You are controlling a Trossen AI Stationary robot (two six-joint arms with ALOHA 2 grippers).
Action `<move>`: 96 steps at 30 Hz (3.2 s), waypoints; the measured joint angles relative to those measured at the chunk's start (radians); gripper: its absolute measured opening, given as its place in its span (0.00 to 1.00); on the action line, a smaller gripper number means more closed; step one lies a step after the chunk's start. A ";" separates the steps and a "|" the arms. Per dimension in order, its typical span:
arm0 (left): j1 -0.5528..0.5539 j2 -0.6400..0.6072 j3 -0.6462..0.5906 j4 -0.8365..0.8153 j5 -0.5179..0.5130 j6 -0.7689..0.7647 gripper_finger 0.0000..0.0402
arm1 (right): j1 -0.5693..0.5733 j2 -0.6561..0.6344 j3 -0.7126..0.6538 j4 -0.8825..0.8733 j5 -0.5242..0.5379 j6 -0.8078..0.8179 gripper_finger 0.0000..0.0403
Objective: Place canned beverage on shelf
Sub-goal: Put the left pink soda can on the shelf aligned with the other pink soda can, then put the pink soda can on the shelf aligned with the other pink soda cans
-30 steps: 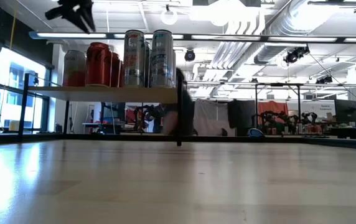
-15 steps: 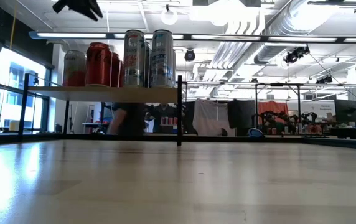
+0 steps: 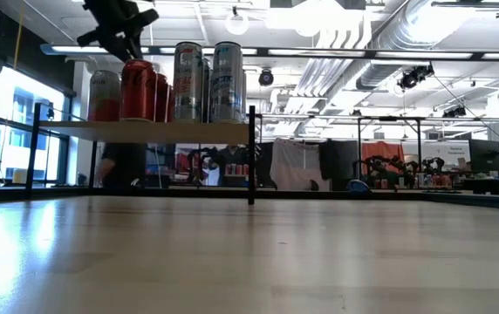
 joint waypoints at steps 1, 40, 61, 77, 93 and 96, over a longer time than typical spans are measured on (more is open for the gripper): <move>0.008 0.004 0.000 -0.006 0.023 -0.012 0.22 | 0.001 0.000 0.000 0.001 0.000 0.000 0.86; 0.045 -0.112 0.080 -0.003 0.130 0.175 0.22 | -0.035 0.000 0.001 0.075 -0.002 -0.207 0.86; 0.037 -0.260 0.079 0.202 0.400 0.195 0.22 | 0.206 0.003 -0.016 -0.065 -0.018 0.023 0.86; 0.017 -0.326 0.080 0.201 0.401 0.210 0.22 | 0.296 0.004 -0.376 0.010 -0.236 0.603 0.86; 0.018 -0.401 0.080 0.077 0.463 0.252 0.22 | 0.386 0.208 -0.155 0.072 -0.676 0.800 0.86; 0.018 -0.408 0.080 0.074 0.463 0.252 0.22 | 0.429 0.263 -0.057 -0.036 -0.762 0.825 0.86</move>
